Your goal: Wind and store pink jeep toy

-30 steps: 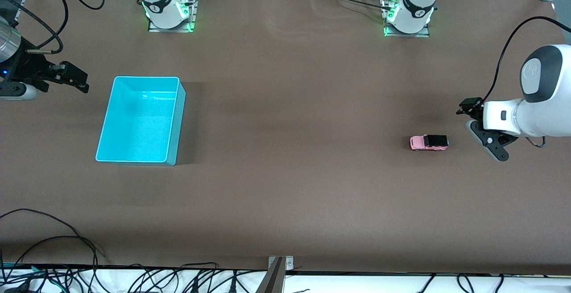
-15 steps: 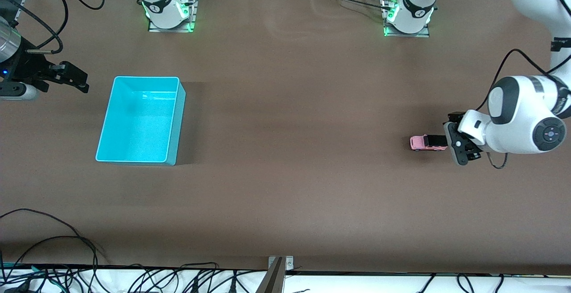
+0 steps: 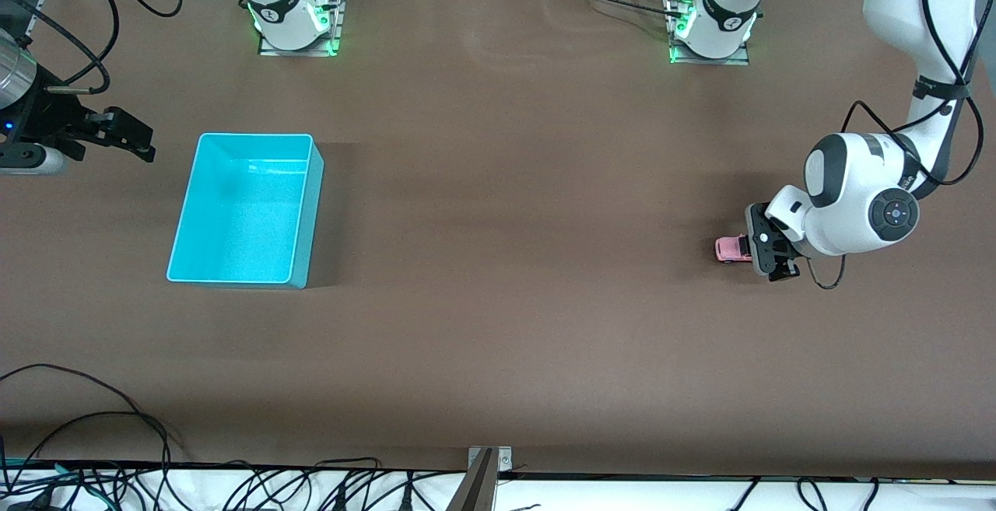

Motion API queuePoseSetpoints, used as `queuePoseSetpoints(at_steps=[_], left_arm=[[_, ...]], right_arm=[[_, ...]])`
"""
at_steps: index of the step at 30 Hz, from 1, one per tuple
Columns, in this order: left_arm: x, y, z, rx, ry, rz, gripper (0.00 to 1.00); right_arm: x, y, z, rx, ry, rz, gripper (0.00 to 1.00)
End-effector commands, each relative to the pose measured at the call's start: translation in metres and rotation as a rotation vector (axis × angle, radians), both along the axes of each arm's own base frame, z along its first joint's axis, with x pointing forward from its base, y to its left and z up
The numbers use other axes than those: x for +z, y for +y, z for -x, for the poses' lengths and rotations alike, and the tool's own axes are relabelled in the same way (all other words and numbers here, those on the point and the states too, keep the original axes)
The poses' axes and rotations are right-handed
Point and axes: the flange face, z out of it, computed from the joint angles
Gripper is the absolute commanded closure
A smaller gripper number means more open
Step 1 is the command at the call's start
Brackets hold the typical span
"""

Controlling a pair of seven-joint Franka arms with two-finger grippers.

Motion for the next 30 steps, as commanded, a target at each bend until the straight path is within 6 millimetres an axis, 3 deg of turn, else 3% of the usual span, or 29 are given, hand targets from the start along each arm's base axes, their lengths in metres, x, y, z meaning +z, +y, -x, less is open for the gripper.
queuePoseSetpoints(at_steps=[1,8,13,26,30], left_arm=[[-0.009,-0.001,0.017,-0.076,-0.031,0.004,0.00],[-0.020,0.000,0.021,-0.134,-0.089,0.009,0.00],[-0.016,0.003,0.018,-0.176,-0.107,-0.026,0.00],[-0.028,0.008,0.020,-0.164,-0.099,-0.027,0.00],[-0.034,0.011,0.020,-0.169,-0.092,-0.027,0.16]], right_arm=[[0.005,-0.001,0.002,-0.008,0.002,-0.014,0.00],[0.005,-0.001,0.002,-0.008,0.002,-0.014,0.00],[0.005,-0.001,0.002,-0.008,0.002,-0.014,0.00],[0.005,-0.001,0.002,-0.008,0.002,-0.014,0.00],[0.005,-0.001,0.002,-0.008,0.002,-0.014,0.00]])
